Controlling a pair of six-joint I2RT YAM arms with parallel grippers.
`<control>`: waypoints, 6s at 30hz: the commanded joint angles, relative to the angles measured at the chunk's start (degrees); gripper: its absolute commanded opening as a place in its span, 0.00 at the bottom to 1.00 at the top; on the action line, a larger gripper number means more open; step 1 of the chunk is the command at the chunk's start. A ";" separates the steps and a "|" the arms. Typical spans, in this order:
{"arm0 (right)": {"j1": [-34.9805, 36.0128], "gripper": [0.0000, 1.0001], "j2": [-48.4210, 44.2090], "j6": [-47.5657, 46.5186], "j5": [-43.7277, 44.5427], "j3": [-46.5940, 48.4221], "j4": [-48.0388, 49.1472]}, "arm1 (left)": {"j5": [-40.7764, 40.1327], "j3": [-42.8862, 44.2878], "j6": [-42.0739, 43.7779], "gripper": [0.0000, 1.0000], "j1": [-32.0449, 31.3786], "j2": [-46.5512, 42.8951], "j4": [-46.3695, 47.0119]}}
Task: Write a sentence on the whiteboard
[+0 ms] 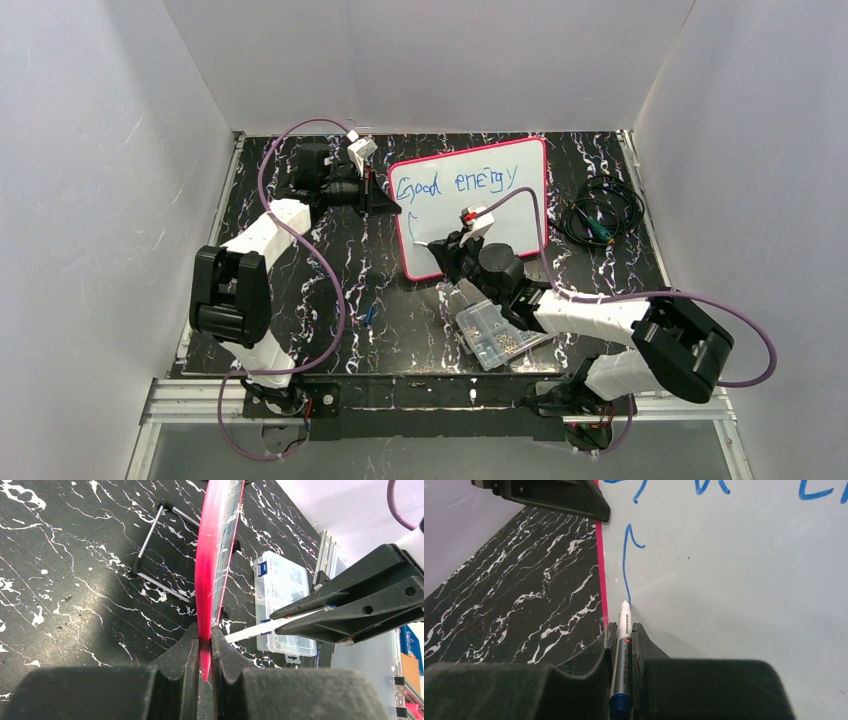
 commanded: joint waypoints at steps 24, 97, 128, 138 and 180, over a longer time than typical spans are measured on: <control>0.78 0.01 4.23 -2.83 6.39 4.48 6.77 | 2.14 0.98 0.20 0.00 0.04 -4.67 0.77; 0.91 0.01 -3.99 -3.66 9.70 0.69 2.18 | 2.01 0.82 0.20 0.00 0.09 -5.03 0.78; 0.96 0.01 -1.96 -4.06 9.38 0.36 0.77 | 2.18 0.88 0.12 0.00 0.12 -5.26 0.77; 0.96 0.01 -3.70 -4.89 11.79 -0.02 -0.75 | 2.18 0.85 0.11 0.00 0.12 -5.21 0.77; 0.95 0.01 -2.25 -7.42 14.31 2.80 2.63 | 2.18 0.80 0.15 0.00 0.12 -5.51 0.79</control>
